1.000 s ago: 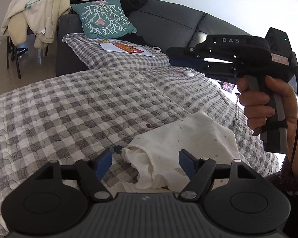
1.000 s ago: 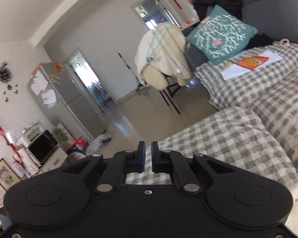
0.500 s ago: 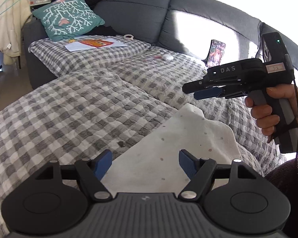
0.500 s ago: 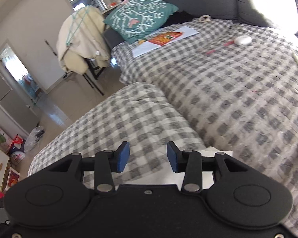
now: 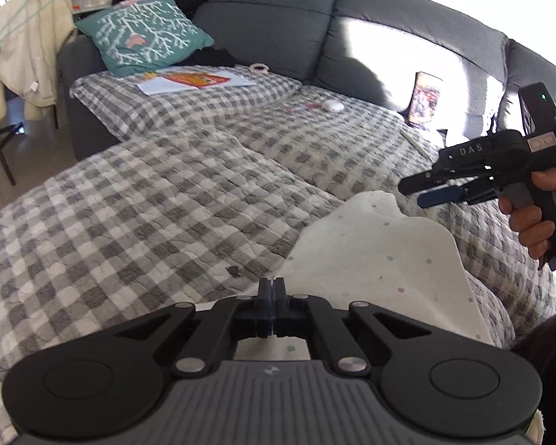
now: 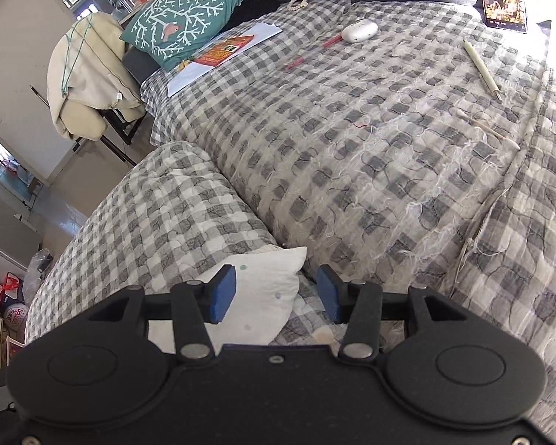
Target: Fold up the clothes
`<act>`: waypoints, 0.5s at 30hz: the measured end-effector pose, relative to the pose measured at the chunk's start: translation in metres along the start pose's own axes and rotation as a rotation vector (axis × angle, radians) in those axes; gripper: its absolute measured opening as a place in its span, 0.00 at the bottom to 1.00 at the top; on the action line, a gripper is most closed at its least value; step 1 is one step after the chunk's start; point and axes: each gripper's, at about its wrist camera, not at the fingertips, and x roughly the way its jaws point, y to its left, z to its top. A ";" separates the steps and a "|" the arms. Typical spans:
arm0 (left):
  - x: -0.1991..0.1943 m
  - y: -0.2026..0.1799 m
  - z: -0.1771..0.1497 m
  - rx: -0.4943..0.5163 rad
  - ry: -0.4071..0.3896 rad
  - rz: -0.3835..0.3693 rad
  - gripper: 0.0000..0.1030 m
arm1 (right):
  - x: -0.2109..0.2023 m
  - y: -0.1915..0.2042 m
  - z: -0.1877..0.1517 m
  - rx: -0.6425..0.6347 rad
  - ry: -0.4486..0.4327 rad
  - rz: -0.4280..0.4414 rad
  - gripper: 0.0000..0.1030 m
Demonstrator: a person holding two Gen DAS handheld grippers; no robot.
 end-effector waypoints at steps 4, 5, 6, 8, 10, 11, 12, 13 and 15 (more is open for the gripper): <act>-0.019 0.029 0.003 -0.065 -0.020 0.117 0.00 | 0.004 0.013 -0.001 -0.016 0.011 0.033 0.50; -0.024 0.037 0.002 -0.081 -0.020 0.147 0.00 | 0.005 0.016 -0.002 -0.022 0.012 0.036 0.50; -0.028 0.045 0.002 -0.098 -0.020 0.175 0.00 | 0.006 0.021 -0.003 -0.030 0.015 0.039 0.50; -0.039 0.060 -0.001 -0.131 -0.019 0.230 0.00 | 0.008 0.029 -0.005 -0.044 0.021 0.046 0.50; -0.048 0.074 -0.008 -0.164 -0.019 0.276 0.00 | 0.011 0.035 -0.006 -0.053 0.028 0.052 0.50; -0.052 0.080 -0.012 -0.183 -0.016 0.297 0.00 | 0.012 0.038 -0.007 -0.059 0.030 0.055 0.50; -0.057 0.086 -0.016 -0.198 -0.012 0.320 0.00 | 0.014 0.041 -0.007 -0.064 0.032 0.056 0.50; -0.062 0.092 -0.020 -0.213 -0.007 0.342 0.00 | 0.015 0.044 -0.008 -0.069 0.035 0.056 0.50; -0.071 0.100 -0.026 -0.246 0.001 0.387 0.00 | 0.019 0.049 -0.010 -0.076 0.041 0.056 0.50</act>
